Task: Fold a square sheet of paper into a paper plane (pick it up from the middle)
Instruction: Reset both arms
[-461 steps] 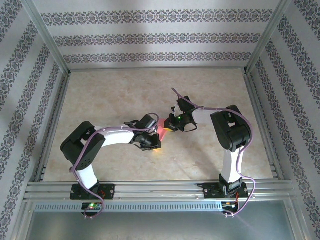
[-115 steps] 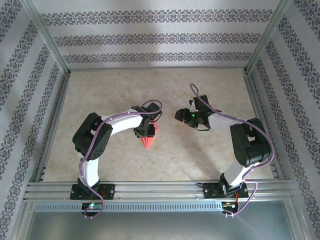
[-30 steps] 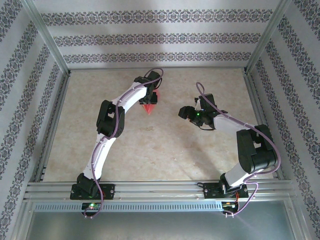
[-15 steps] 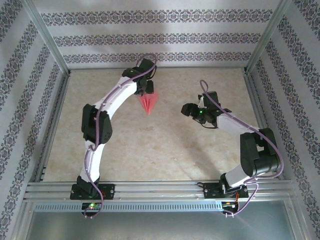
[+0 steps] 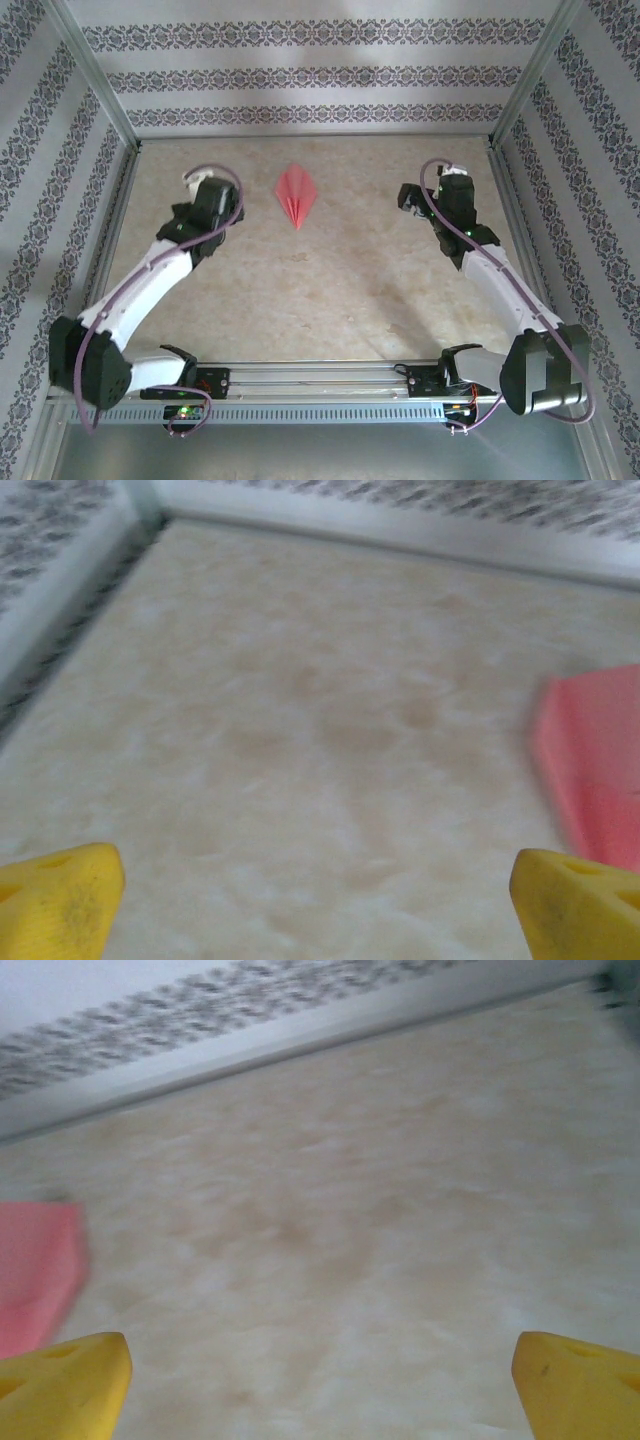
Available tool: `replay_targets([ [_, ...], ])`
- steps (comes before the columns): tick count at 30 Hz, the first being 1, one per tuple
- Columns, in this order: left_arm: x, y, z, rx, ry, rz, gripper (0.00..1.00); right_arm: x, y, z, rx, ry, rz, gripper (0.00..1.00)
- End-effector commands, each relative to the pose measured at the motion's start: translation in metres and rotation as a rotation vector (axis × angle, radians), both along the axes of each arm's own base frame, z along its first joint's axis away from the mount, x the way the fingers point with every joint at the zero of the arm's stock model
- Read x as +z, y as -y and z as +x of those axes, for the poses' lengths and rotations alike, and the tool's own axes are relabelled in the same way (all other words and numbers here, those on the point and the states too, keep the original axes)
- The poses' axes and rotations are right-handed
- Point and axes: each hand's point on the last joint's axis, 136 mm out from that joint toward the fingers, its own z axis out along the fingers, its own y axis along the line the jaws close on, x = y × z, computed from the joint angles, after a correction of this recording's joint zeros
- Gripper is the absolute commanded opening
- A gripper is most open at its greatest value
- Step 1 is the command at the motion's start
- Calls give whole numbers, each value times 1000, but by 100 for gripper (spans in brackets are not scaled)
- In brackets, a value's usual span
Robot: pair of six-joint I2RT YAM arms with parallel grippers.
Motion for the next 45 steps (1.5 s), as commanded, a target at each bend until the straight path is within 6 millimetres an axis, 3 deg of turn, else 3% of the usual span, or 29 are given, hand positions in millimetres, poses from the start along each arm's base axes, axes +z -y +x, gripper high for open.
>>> replay_targets([
  [1, 5, -46, -17, 156, 134, 94, 99, -9, 51, -12, -192, 28, -202, 98],
  [6, -32, -87, -48, 262, 160, 93, 99, -42, 79, -19, -280, 17, -217, 98],
  [10, -50, -99, -48, 252, 186, 78, 99, -66, 82, -13, -254, -11, -239, 98],
  [14, -62, -92, -31, 129, 230, 84, 99, -67, 68, 0, -155, 72, -238, 98],
  [17, -70, -67, -16, -62, 261, 77, 99, -62, 53, 4, -58, 150, -241, 98],
  [20, -73, -57, -8, -144, 303, 87, 99, -60, 47, 5, -19, 207, -253, 98],
  [34, -102, -54, 32, -193, 300, 46, 99, -85, 34, 10, 74, 245, -223, 98],
  [45, -118, -53, 42, -201, 244, 45, 99, -97, 33, 16, 82, 224, -222, 98],
])
